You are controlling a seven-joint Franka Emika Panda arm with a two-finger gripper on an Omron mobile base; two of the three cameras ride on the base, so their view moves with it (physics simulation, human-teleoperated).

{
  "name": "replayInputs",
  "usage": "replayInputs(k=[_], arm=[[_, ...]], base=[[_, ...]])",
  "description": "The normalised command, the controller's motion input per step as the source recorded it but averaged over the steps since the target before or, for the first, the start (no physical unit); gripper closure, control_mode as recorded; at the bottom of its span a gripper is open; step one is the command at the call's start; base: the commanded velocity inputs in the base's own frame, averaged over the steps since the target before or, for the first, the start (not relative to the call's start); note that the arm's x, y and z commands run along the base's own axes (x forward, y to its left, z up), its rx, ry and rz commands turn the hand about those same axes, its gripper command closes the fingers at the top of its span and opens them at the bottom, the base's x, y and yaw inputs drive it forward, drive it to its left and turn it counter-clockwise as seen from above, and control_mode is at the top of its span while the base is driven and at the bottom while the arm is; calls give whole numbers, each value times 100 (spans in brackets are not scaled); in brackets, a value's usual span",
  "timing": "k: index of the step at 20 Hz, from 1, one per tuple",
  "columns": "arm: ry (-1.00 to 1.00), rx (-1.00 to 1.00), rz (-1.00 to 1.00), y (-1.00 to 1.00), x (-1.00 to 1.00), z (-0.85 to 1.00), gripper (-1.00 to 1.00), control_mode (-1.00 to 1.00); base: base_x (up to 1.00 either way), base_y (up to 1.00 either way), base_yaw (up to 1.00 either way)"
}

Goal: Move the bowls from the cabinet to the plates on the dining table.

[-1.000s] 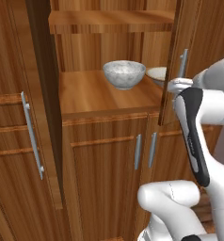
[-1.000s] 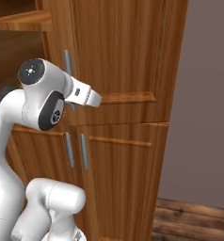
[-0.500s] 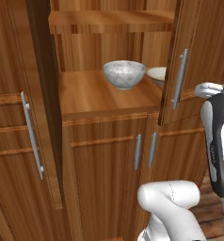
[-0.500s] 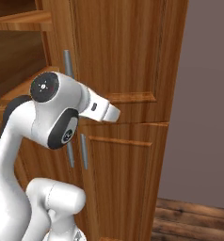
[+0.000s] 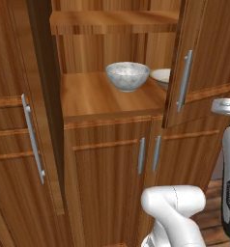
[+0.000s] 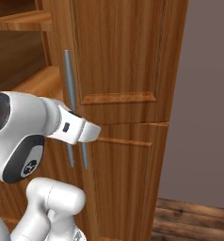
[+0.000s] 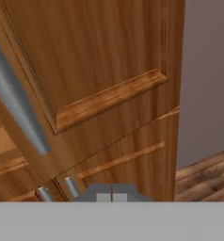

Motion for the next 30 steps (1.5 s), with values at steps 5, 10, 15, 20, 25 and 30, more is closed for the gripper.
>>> replayInputs(k=[5,10,15,20,25,30], arm=[[0,-4,2,54,-70,18,100,-100],[0,-10,2,61,-36,14,100,-100],[2,-13,0,69,-3,4,100,-100],[5,-11,0,53,0,0,100,-100],[12,-9,3,40,0,3,-100,-100],[3,-15,6,29,4,16,-100,-100]], base=[[0,0,0],[0,0,0],[0,0,0],[0,0,0],[0,0,0],[0,0,0]])
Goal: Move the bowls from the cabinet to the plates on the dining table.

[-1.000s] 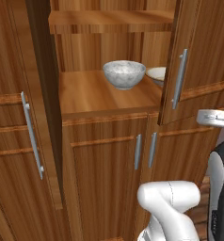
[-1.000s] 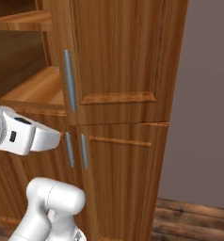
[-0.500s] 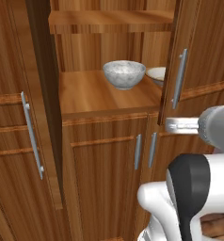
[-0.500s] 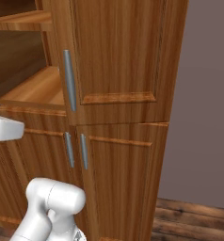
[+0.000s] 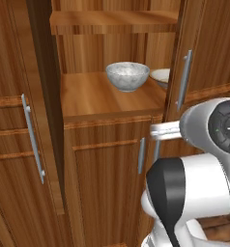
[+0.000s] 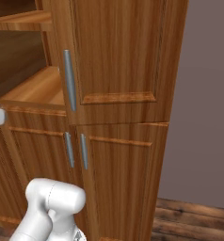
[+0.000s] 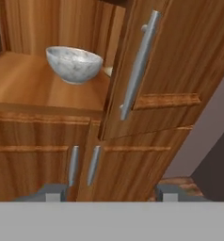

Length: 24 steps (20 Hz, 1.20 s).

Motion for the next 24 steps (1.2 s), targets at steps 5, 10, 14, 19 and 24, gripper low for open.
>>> replayInputs(k=[5,10,14,19,24], arm=[[1,-15,11,20,14,8,-100,-100],[6,-13,13,0,41,0,-100,-100],[3,-10,10,1,39,0,-100,-100],[4,-15,1,6,36,0,-100,-100],[6,-15,0,5,42,0,-100,-100]], base=[[0,0,0],[0,0,0],[0,0,0],[0,0,0],[0,0,0]])
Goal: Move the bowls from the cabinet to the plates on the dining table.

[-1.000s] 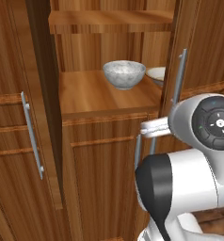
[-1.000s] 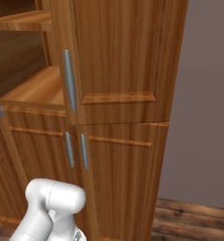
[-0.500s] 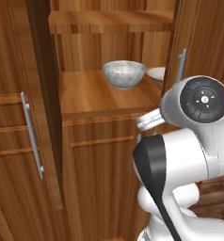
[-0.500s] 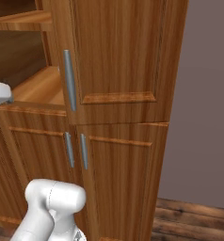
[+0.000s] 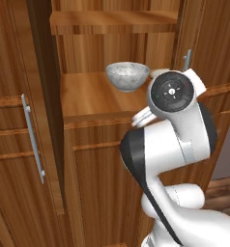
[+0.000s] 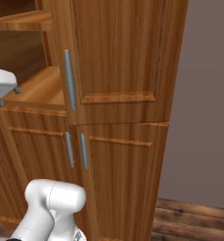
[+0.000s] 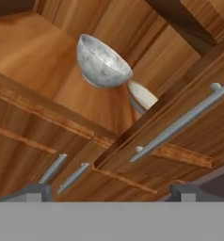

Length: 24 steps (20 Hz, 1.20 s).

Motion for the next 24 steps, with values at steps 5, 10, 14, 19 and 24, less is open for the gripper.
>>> replayInputs(k=[5,10,14,19,24], arm=[[3,-12,0,0,28,7,-100,-100],[0,-11,0,0,33,7,-100,-100],[0,-11,0,-3,37,1,-100,-100],[0,-11,-1,-18,34,0,-100,-100],[3,-10,-7,-25,15,0,-100,-100]], base=[[0,0,0],[0,0,0],[0,0,0],[0,0,0],[0,0,0]])
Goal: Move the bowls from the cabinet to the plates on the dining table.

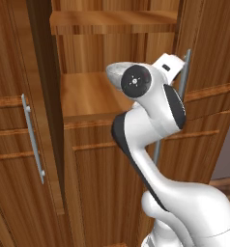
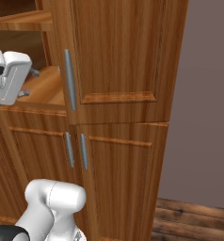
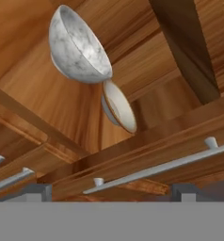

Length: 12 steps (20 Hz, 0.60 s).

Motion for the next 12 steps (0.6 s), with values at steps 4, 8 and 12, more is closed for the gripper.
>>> replayInputs(k=[4,8,12], arm=[[4,-9,-13,-24,0,0,-100,-100],[3,-6,-16,-6,0,0,-100,-100],[0,-2,-3,6,2,1,-100,-100]], base=[[0,0,0],[0,0,0],[0,0,0]])
